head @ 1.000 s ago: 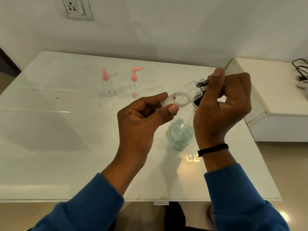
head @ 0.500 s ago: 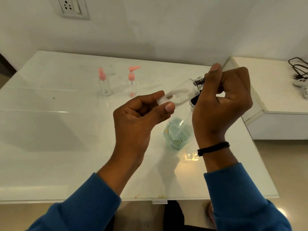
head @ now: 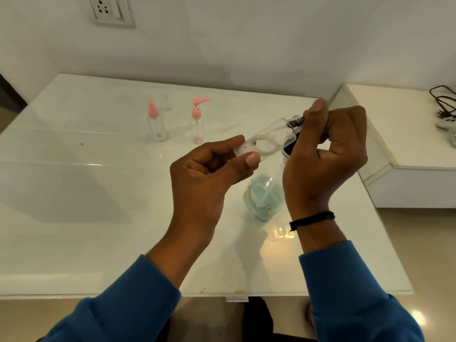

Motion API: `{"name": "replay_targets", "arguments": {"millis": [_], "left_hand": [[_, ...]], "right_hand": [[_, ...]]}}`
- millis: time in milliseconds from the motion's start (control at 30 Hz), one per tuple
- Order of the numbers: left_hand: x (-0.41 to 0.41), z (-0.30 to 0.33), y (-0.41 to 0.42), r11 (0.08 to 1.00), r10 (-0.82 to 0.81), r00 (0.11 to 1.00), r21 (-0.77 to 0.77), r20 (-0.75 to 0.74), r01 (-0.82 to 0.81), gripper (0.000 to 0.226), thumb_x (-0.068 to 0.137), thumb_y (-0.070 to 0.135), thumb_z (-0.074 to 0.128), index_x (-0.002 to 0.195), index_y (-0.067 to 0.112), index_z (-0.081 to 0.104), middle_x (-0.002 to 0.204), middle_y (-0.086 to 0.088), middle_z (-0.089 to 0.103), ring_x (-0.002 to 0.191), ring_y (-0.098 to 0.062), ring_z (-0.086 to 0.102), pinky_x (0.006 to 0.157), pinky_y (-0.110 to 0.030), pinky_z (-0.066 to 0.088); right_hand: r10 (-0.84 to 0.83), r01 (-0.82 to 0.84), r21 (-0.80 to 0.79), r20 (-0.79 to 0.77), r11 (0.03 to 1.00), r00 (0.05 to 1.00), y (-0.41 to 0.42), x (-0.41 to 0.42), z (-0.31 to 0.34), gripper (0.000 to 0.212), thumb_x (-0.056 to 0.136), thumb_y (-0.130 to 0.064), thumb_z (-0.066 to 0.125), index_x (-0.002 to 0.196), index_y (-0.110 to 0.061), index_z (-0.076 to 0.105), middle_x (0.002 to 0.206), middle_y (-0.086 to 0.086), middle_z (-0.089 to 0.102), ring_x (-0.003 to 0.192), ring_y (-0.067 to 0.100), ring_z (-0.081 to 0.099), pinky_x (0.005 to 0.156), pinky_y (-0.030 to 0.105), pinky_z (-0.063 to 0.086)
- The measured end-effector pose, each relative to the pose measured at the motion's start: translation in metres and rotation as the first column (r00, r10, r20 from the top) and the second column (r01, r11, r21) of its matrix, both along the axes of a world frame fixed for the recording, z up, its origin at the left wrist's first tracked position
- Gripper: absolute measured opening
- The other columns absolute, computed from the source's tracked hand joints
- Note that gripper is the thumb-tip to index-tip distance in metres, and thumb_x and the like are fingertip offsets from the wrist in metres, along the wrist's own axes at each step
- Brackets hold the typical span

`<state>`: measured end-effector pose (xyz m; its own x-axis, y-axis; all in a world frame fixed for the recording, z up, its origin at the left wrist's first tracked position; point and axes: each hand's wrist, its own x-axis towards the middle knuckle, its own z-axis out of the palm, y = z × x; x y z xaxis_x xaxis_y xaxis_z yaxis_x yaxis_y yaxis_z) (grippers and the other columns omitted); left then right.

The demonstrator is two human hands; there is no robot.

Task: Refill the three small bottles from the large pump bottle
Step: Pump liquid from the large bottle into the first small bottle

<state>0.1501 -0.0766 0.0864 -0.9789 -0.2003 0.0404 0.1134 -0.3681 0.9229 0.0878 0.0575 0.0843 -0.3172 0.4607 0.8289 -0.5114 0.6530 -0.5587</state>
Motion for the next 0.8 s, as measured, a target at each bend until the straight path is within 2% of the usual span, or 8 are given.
{"name": "replay_targets", "arguments": {"millis": [133,367,500,567,633,700,800], "left_hand": [[0.0005,0.0004,0.0002,1.000,-0.003,1.000,0.010,0.006,0.003,0.048,0.067,0.018,0.079,0.112,0.004,0.073,0.096,-0.003,0.079,0.089,-0.025,0.077,0.076,-0.028,0.061],[0.0006,-0.0003,-0.0003,1.000,-0.004,1.000,0.022,-0.002,0.004,0.044,0.067,0.016,0.079,0.109,0.005,0.073,0.095,-0.005,0.079,0.090,-0.027,0.077,0.078,-0.032,0.062],[0.0006,-0.0001,0.0000,1.000,-0.008,1.000,0.022,0.005,0.007,0.045,0.066,0.017,0.079,0.109,0.007,0.074,0.095,-0.004,0.079,0.089,-0.027,0.077,0.076,-0.029,0.061],[-0.0003,0.0002,-0.0001,1.000,-0.006,1.000,0.009,0.002,0.006,0.044,0.066,0.019,0.079,0.108,0.008,0.074,0.094,-0.003,0.080,0.089,-0.027,0.077,0.076,-0.028,0.061],[-0.0003,0.0000,0.0000,1.000,-0.002,1.000,0.003,-0.003,0.002,0.044,0.066,0.018,0.080,0.109,0.008,0.074,0.095,-0.004,0.079,0.090,-0.026,0.077,0.077,-0.029,0.061],[-0.0001,-0.0008,0.0002,1.000,0.004,1.000,0.013,-0.003,-0.004,0.043,0.066,0.018,0.080,0.107,0.008,0.074,0.094,-0.005,0.079,0.090,-0.028,0.077,0.077,-0.031,0.062],[0.0004,-0.0015,0.0009,1.000,-0.001,1.000,0.028,0.005,0.001,0.043,0.066,0.016,0.081,0.107,0.007,0.075,0.095,-0.006,0.079,0.090,-0.029,0.077,0.078,-0.032,0.062]], "right_hand": [[-0.011,0.011,0.022,0.021,1.000,1.000,0.0009,-0.0009,0.0017,0.039,0.099,-0.009,0.061,0.062,0.001,0.056,0.066,0.008,0.050,0.063,0.024,0.045,0.056,0.050,0.040],[0.007,-0.007,-0.001,-0.006,1.000,1.000,-0.0002,0.0004,-0.0007,0.037,0.099,-0.004,0.062,0.062,-0.001,0.057,0.065,0.008,0.049,0.065,0.015,0.042,0.057,0.041,0.039],[-0.015,0.015,0.019,0.014,1.000,1.000,0.0010,-0.0002,0.0033,0.038,0.099,-0.007,0.061,0.061,0.000,0.056,0.067,0.003,0.048,0.063,0.020,0.044,0.056,0.044,0.039],[-0.016,0.016,0.030,0.010,0.999,1.000,0.0019,-0.0012,0.0054,0.039,0.099,-0.006,0.062,0.061,0.000,0.056,0.066,0.003,0.047,0.062,0.022,0.043,0.056,0.040,0.038],[-0.004,0.004,0.020,0.003,1.000,1.000,0.0016,-0.0010,0.0043,0.038,0.099,-0.004,0.062,0.061,-0.001,0.056,0.066,0.003,0.047,0.063,0.016,0.041,0.057,0.030,0.036],[0.012,-0.012,0.007,0.002,1.000,1.000,0.0018,-0.0005,0.0017,0.037,0.099,-0.003,0.062,0.062,-0.001,0.057,0.065,0.005,0.048,0.065,0.012,0.041,0.058,0.026,0.035],[0.007,-0.007,0.017,0.006,1.000,1.000,0.0029,-0.0006,0.0007,0.038,0.099,-0.005,0.061,0.061,0.000,0.056,0.064,0.007,0.049,0.064,0.016,0.042,0.056,0.034,0.037]]}}
